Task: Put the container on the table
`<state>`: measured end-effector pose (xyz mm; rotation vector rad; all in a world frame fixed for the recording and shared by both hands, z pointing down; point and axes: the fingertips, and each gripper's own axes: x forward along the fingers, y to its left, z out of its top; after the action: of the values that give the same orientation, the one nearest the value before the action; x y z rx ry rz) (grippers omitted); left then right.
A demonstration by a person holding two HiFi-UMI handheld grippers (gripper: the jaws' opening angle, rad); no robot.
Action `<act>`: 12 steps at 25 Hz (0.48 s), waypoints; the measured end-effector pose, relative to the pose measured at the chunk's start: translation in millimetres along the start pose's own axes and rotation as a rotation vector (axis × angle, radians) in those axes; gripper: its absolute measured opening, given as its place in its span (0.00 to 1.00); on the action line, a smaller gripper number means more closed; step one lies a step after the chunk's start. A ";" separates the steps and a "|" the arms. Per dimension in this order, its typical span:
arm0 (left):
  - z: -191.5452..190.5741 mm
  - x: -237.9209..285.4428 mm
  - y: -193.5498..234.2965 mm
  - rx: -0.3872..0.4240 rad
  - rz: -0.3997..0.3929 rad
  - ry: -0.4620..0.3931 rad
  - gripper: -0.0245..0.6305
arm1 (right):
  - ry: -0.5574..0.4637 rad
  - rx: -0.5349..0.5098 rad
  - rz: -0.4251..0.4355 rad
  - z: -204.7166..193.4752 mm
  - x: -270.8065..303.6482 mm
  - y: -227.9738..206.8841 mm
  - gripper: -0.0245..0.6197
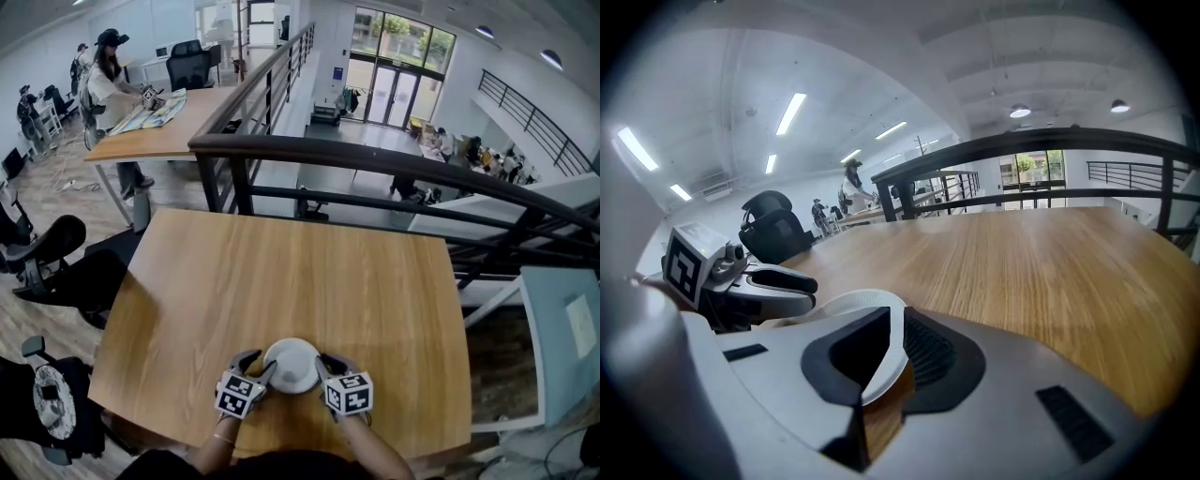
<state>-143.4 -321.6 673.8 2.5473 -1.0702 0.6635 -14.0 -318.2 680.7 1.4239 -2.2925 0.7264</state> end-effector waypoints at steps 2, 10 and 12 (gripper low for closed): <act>7.8 -7.0 1.5 -0.006 0.022 -0.032 0.16 | -0.027 0.004 0.010 7.0 -4.4 3.7 0.10; 35.6 -28.0 -5.8 0.003 0.043 -0.141 0.08 | -0.069 0.009 0.036 20.5 -18.7 17.0 0.09; 37.2 -30.6 -7.8 0.005 0.041 -0.146 0.08 | -0.076 0.010 0.039 21.9 -21.7 18.6 0.09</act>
<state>-145.5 -314.4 625.5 2.6179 -1.1714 0.4971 -21.7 -308.6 646.9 1.4383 -2.3830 0.7074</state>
